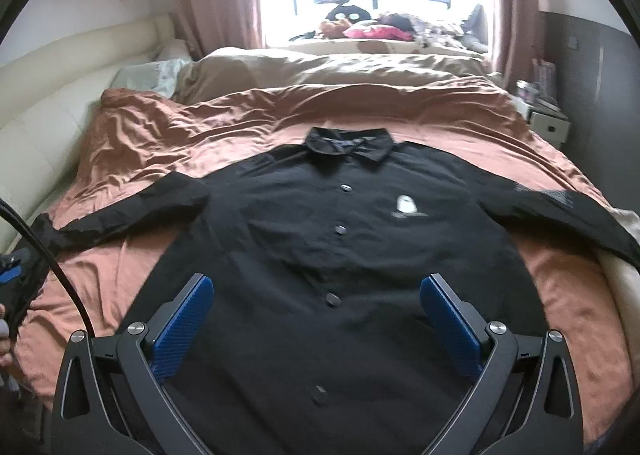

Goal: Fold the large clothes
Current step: 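Grasp the sleeve cuffs with both grippers, closing on the fabric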

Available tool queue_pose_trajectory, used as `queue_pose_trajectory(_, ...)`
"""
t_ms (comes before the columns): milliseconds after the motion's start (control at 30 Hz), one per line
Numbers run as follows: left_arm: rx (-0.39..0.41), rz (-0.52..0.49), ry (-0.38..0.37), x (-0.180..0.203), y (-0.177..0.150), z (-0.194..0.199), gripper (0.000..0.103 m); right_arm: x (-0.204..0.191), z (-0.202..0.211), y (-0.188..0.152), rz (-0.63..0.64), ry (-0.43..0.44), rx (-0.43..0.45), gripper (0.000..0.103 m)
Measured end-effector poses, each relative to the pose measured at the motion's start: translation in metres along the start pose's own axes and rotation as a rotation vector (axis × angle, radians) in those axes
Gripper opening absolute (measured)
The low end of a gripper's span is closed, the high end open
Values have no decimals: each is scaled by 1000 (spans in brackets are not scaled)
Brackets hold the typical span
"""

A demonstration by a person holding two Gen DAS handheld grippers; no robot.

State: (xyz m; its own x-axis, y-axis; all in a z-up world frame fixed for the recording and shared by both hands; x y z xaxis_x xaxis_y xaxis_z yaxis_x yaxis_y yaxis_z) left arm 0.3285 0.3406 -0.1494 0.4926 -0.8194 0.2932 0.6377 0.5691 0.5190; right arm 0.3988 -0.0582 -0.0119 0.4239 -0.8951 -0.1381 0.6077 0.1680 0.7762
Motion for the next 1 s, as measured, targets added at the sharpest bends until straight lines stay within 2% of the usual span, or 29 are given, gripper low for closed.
queue_pose_trajectory(133,-25,29,13,-15,21,-26,100,-9,-22,3,8,52,-50,103)
queue_pose_trajectory(267,-59,66,15,-31,39,-56,94,-16,-49,13,25,65,-89,103)
queue_pose_trajectory(400,-120,118,11,-48,51,-92,83,-22,-73,22,16,110,-133,103)
queue_pose_trajectory(600,-164,168,50,-71,65,-131,81,-30,-109,35,-12,184,-179,102)
queue_pose_trajectory(667,-181,170,73,-77,68,-144,67,-33,-123,42,-3,185,-180,91)
queue_pose_trajectory(733,-194,175,103,-84,69,-155,48,-36,-139,47,-12,197,-208,66)
queue_pose_trajectory(767,-178,174,116,-85,72,-154,43,-39,-146,50,-19,211,-218,61)
queue_pose_trajectory(833,-164,170,104,-82,76,-151,15,-46,-164,59,-33,220,-242,44)
queue_pose_trajectory(933,-114,152,111,-78,86,-139,7,-54,-188,69,-47,237,-274,36)
queue_pose_trajectory(1000,-69,136,98,-74,95,-126,5,-60,-201,76,-48,247,-285,33)
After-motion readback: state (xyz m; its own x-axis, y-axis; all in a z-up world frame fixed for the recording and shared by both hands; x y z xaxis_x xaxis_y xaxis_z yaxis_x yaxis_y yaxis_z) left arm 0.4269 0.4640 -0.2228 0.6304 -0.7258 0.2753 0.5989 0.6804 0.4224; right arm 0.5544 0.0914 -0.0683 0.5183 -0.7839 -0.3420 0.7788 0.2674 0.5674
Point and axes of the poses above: each gripper's, at about its wrist camera, not at the fingertips, and z roughly against the way its jaws point, x to its right, y to its top, the point moved 10 cm from there along -z, roughly the way its jaws point, and after that the axes turned 11 degrees about -x, right-handed, at the moved point
